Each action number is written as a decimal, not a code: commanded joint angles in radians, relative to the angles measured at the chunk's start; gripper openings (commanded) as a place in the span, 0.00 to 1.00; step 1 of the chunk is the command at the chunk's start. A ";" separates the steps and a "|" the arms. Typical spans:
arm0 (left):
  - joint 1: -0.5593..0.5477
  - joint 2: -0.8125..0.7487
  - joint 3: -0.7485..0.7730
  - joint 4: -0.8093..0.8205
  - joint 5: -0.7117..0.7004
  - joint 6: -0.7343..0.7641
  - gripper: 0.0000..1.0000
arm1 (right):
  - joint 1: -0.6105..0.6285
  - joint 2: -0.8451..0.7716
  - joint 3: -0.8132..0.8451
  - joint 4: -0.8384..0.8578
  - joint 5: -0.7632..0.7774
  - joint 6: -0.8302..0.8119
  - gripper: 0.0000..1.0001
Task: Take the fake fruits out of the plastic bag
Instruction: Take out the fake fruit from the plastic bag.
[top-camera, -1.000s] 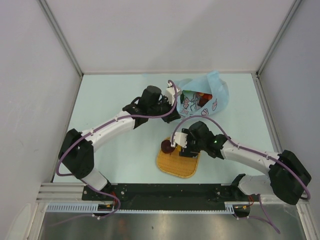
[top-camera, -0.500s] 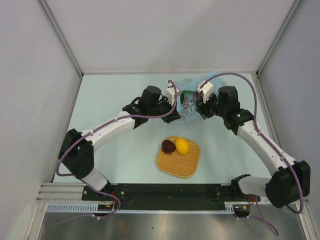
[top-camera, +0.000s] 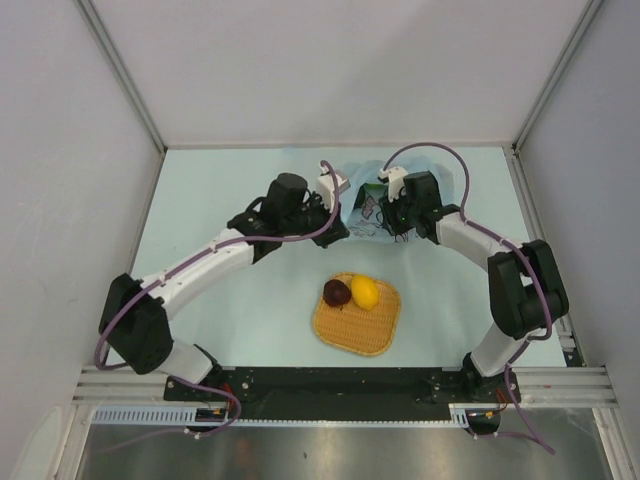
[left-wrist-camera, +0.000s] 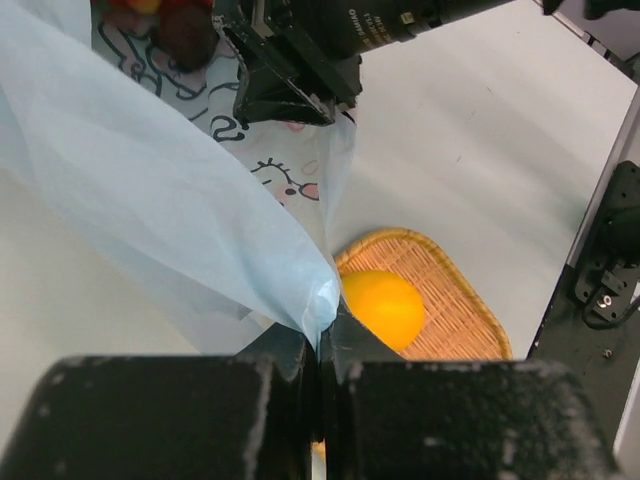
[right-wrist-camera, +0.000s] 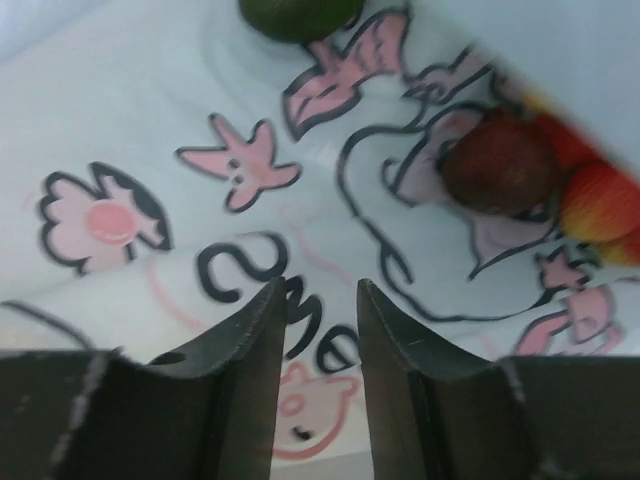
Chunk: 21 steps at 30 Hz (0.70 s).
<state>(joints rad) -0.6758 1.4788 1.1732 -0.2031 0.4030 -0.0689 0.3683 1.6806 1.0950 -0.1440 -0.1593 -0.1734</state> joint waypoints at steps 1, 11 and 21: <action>0.004 -0.086 -0.040 -0.010 0.019 0.041 0.00 | 0.009 -0.042 0.017 0.114 0.047 0.051 0.42; 0.005 -0.008 0.049 -0.045 0.017 0.092 0.00 | 0.018 0.198 0.216 0.218 0.136 0.095 0.56; 0.010 0.018 0.123 -0.122 0.036 0.126 0.00 | 0.023 0.364 0.439 0.149 0.152 0.227 0.72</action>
<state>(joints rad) -0.6735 1.4925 1.2385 -0.2981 0.4141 0.0261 0.3824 2.0064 1.4452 -0.0036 -0.0326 -0.0261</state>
